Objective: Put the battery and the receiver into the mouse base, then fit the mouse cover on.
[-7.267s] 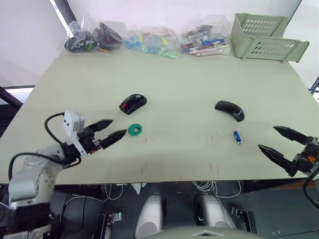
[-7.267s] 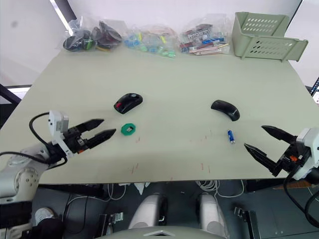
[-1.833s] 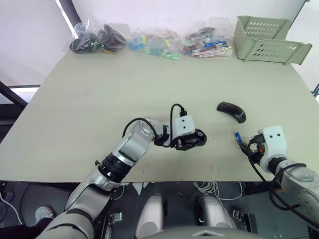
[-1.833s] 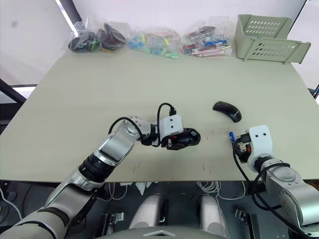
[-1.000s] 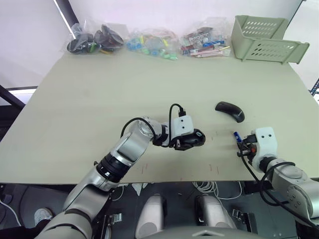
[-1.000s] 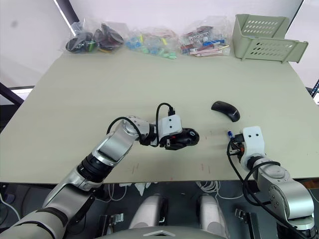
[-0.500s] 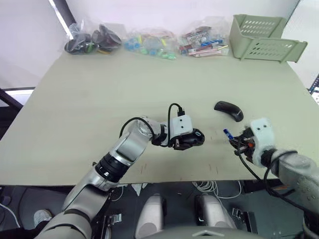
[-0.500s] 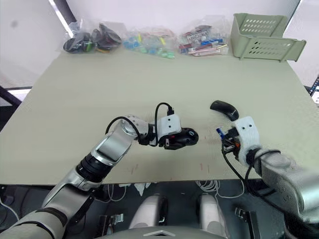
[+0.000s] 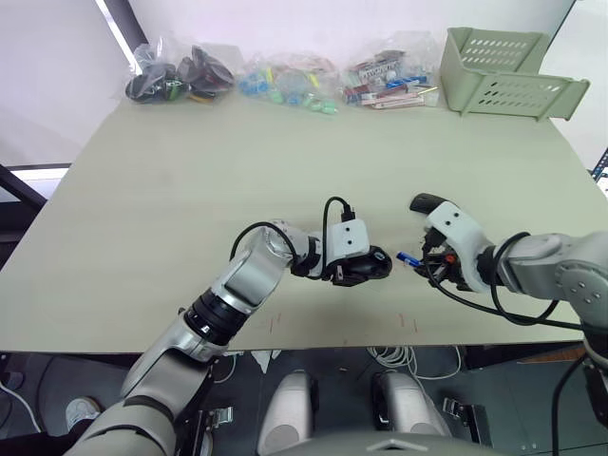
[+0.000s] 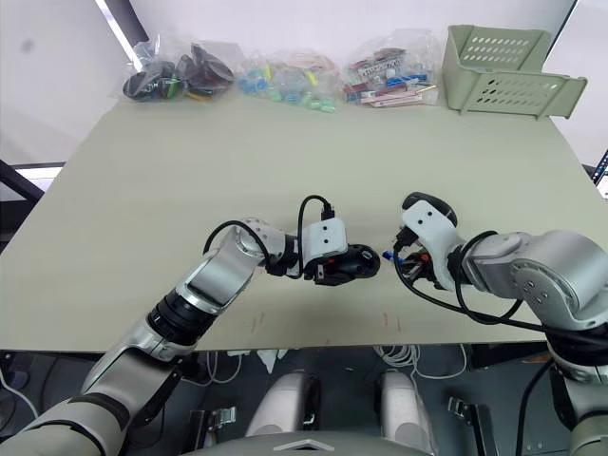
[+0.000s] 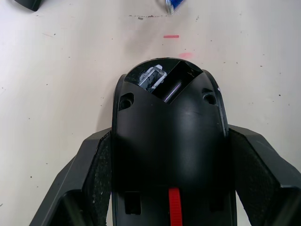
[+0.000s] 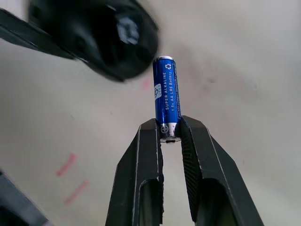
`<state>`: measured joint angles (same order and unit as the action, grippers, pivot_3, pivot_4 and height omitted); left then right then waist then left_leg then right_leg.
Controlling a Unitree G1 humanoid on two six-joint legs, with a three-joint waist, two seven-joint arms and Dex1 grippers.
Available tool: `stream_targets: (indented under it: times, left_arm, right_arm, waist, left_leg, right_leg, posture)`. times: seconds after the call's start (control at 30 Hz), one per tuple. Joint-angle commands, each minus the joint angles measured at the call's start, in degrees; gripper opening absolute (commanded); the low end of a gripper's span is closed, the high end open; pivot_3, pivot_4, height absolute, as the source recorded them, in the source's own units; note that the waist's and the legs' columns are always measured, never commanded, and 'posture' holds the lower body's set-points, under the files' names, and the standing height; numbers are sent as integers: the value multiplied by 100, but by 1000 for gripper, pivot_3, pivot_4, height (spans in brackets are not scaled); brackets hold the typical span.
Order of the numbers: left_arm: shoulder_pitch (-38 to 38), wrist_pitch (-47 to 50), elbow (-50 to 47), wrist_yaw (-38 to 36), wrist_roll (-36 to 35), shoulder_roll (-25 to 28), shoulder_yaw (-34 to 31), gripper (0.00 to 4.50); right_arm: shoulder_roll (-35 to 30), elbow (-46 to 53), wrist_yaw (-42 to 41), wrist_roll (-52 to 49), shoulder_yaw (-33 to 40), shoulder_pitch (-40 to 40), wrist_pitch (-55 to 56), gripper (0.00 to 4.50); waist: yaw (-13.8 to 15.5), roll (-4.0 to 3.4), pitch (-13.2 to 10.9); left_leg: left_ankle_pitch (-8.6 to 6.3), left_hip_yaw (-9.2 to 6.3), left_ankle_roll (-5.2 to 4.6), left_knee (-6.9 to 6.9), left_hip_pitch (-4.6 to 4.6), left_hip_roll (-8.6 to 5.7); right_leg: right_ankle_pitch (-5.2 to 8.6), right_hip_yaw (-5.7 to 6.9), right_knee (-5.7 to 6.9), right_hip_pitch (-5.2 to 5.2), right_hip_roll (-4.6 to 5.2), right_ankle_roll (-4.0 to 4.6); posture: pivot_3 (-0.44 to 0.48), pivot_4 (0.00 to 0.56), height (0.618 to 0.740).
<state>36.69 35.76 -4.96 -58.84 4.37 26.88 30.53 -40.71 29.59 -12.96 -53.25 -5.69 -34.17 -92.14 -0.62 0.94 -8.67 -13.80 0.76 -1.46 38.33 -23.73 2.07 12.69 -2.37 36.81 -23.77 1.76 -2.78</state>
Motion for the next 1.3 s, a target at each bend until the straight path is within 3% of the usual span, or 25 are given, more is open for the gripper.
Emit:
stream_targets:
  times: [0.03, 0.33, 0.53, 1.3]
  left_arm:
    - [-125, 84, 167, -27, 121, 33, 259, 2928]
    - [-130, 123, 111, -41, 105, 30, 271, 2928]
    - [-129, 108, 117, -24, 128, 26, 289, 2928]
    - [-106, 21, 304, 27, 130, -75, 284, 2928]
  right_arm:
    - [-45, -245, 243, -712, 2, -273, -36, 27]
    - [-94, -959, 1213, -2063, -466, -756, -36, 27]
    - [28, -1437, 1777, -2140, -857, -947, -36, 27]
    - [295, -2476, 1819, -2097, -1665, -1597, -36, 27]
  waist:
    - [1, 0, 0]
    - [-7, 0, 0]
    - [-10, 0, 0]
    - [0, -2, 2]
  left_leg:
    - [0, 1, 0, 0, 0, 0]
    - [0, 0, 0, 0, 0, 2]
    - [0, 0, -1, 0, 0, 2]
    - [-1, 0, -2, 0, 1, 4]
  right_leg:
    - [0, -1, 0, 0, 1, 0]
    - [0, 0, 1, 0, 1, 1]
    - [1, 0, 1, -1, 1, -1]
    - [3, 2, -2, 1, 6, -4]
  posture:
    - [0, 150, 740]
    - [0, 150, 740]
    - [0, 150, 740]
    - [0, 150, 740]
